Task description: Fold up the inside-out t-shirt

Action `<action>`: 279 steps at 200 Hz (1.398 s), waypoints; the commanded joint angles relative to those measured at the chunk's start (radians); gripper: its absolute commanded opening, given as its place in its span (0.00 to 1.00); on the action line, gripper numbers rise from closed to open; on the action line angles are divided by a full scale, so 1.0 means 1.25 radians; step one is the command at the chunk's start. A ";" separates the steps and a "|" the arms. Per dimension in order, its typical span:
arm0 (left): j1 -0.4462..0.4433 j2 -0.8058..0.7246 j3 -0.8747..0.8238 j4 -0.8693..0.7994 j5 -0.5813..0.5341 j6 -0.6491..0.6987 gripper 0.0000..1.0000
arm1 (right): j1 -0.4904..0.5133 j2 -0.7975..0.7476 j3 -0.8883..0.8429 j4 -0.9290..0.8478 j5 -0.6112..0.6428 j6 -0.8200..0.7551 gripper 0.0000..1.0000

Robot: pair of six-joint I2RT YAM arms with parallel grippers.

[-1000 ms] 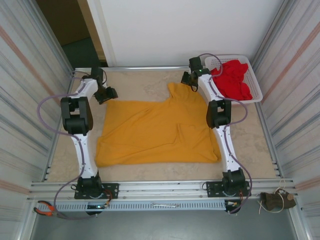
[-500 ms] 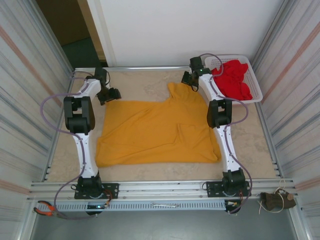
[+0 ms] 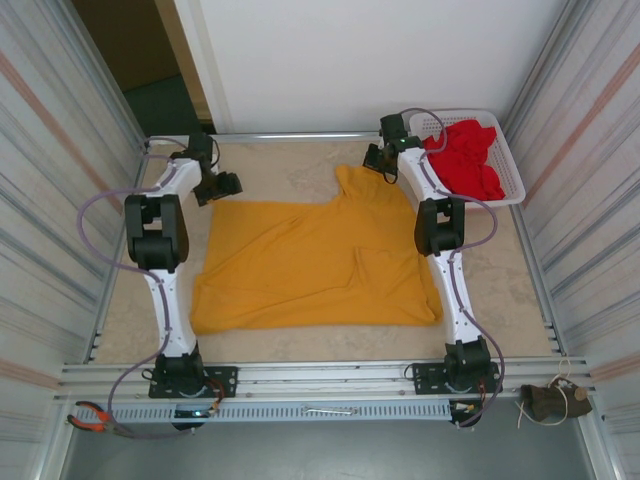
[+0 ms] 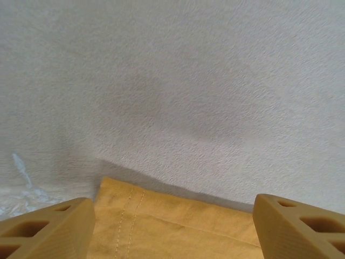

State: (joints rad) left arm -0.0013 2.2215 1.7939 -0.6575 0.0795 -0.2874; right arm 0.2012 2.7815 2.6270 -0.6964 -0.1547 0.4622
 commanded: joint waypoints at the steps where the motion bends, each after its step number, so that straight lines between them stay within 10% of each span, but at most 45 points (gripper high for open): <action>1: 0.008 -0.025 0.015 0.000 -0.012 0.001 0.78 | -0.005 -0.047 -0.008 -0.017 -0.007 0.006 0.00; 121: 0.020 0.052 0.019 -0.027 0.043 -0.033 0.75 | -0.006 -0.052 -0.009 -0.015 -0.011 0.009 0.00; 164: 0.009 0.049 0.000 -0.009 0.067 -0.038 0.52 | -0.009 -0.066 -0.012 -0.021 -0.014 0.009 0.00; 210: 0.002 0.021 -0.034 0.022 0.076 -0.049 0.00 | -0.011 -0.094 -0.015 -0.028 -0.029 0.012 0.00; 279: 0.005 -0.129 -0.051 0.041 0.096 -0.060 0.00 | -0.014 -0.287 -0.127 -0.005 -0.068 0.028 0.00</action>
State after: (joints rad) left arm 0.0044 2.2013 1.7538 -0.6228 0.1696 -0.3450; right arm 0.1894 2.5935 2.5290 -0.7216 -0.2050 0.4644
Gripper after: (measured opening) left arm 0.057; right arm 0.050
